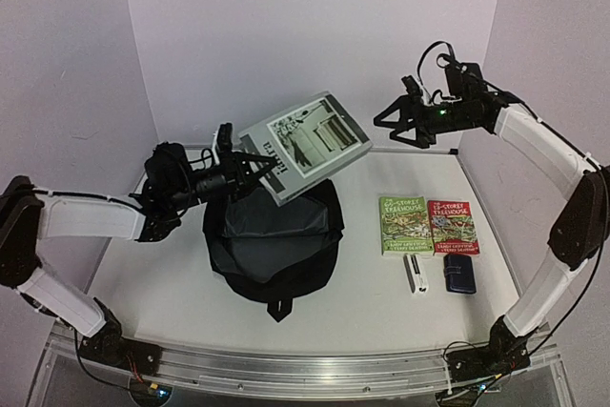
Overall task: Pack the student bag
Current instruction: Pick up the book from the center of the board, then place the book in the student bag.
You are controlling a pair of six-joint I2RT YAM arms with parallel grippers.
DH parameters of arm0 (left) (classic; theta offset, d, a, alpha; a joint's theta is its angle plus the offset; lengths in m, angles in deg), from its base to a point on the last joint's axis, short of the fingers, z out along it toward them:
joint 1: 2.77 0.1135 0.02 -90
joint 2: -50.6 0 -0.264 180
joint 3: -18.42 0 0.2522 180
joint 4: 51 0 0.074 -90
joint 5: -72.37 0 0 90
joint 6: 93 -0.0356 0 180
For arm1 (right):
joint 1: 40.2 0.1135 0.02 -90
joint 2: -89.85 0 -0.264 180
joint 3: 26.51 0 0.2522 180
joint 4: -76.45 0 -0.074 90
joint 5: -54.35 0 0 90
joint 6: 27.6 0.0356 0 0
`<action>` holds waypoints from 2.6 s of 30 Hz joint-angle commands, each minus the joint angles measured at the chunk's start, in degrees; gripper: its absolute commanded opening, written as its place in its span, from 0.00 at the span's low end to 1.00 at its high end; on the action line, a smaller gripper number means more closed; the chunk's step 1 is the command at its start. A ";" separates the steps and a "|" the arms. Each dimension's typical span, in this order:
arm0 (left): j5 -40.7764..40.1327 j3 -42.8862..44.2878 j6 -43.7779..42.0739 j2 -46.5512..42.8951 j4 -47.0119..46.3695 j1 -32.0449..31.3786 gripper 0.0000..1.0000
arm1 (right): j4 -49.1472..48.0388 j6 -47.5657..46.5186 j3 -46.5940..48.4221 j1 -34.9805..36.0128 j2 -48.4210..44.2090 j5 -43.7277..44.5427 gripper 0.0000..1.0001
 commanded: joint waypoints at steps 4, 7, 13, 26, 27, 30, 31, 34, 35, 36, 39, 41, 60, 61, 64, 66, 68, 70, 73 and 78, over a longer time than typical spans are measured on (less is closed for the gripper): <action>-20.85 -10.01 0.70 -21.97 15.56 0.25 0.03 | 9.42 -20.36 5.84 12.30 3.23 25.57 0.77; -26.97 -12.98 2.13 -31.12 22.84 0.09 0.01 | 9.27 -27.04 5.17 18.90 5.67 32.21 0.68; -36.11 -15.25 5.03 -47.31 40.29 0.00 0.00 | 4.42 -36.02 5.89 31.45 13.24 44.30 0.57; -43.03 -13.29 8.77 -59.28 61.25 0.01 0.00 | -11.18 -50.47 7.72 39.63 30.03 55.97 0.64; -43.09 -13.28 8.91 -59.59 61.70 -0.03 0.00 | -12.00 -51.25 7.64 39.66 30.84 56.42 0.64; -43.16 -13.23 9.18 -60.23 62.56 -0.03 0.00 | -14.57 -53.24 7.63 39.69 33.02 58.49 0.66; -43.16 -13.17 9.23 -60.37 62.88 -0.03 0.01 | -15.37 -53.82 7.62 39.66 33.85 59.08 0.67; -43.38 -13.20 10.11 -61.54 64.39 -0.03 0.01 | -16.39 -55.03 7.61 39.69 35.43 59.18 0.70; -43.58 -13.24 10.47 -62.24 64.99 -0.03 0.01 | -16.45 -55.23 7.60 39.67 35.84 59.05 0.71; -43.79 -13.34 10.79 -62.99 65.54 -0.01 0.01 | -16.50 -55.37 7.50 39.67 36.24 59.07 0.72; -44.25 -13.57 11.21 -65.10 67.24 -0.01 0.01 | -16.92 -56.28 6.93 39.68 37.49 59.88 0.74; -43.91 -13.63 11.27 -66.03 67.98 0.00 0.01 | -17.99 -57.06 6.57 39.64 38.02 61.47 0.70; -33.22 -13.89 9.29 -78.34 79.94 0.00 0.00 | -15.05 -41.76 15.74 37.02 32.92 63.54 0.00; -32.17 -13.74 8.94 -78.48 80.10 0.02 0.00 | -14.44 -40.73 16.90 36.79 33.03 63.21 0.00; -29.40 -13.82 8.15 -78.65 79.37 0.00 0.00 | -13.64 -37.77 19.99 35.60 33.76 62.41 0.00; -27.50 -13.83 7.72 -78.13 79.12 -0.03 0.00 | -12.90 -34.54 22.00 34.08 34.36 61.02 0.00; -24.49 -13.91 7.12 -77.96 78.89 0.00 0.00 | -11.79 -30.31 24.11 32.26 34.85 58.69 0.00; -21.41 -14.92 6.84 -77.83 77.22 -0.01 0.00 | -10.85 -27.17 25.78 30.83 35.38 56.77 0.00; -16.75 -17.03 6.78 -75.39 72.71 0.00 0.00 | -10.29 -24.84 27.12 30.28 35.84 55.51 0.00; -10.35 -18.62 5.47 -63.00 61.72 0.00 0.00 | -8.41 -21.54 30.66 30.29 36.09 53.43 0.00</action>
